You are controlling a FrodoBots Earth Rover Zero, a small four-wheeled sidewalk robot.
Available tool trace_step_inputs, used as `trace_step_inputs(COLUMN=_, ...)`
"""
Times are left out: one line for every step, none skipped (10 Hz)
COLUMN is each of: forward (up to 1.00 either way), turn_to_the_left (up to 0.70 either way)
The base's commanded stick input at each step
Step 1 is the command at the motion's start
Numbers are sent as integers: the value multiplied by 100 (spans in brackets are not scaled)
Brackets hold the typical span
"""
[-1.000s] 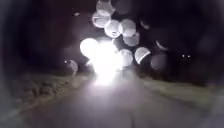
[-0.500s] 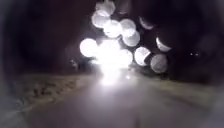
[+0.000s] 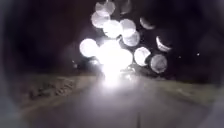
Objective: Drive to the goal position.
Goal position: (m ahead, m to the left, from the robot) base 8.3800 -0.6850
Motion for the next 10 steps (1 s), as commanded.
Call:
trace_step_inputs(forward=70, turn_to_the_left=0)
trace_step_inputs(forward=70, turn_to_the_left=0)
trace_step_inputs(forward=70, turn_to_the_left=0)
trace_step_inputs(forward=70, turn_to_the_left=0)
trace_step_inputs(forward=70, turn_to_the_left=0)
trace_step_inputs(forward=70, turn_to_the_left=0)
trace_step_inputs(forward=70, turn_to_the_left=0)
trace_step_inputs(forward=70, turn_to_the_left=0)
trace_step_inputs(forward=70, turn_to_the_left=0)
trace_step_inputs(forward=70, turn_to_the_left=0)
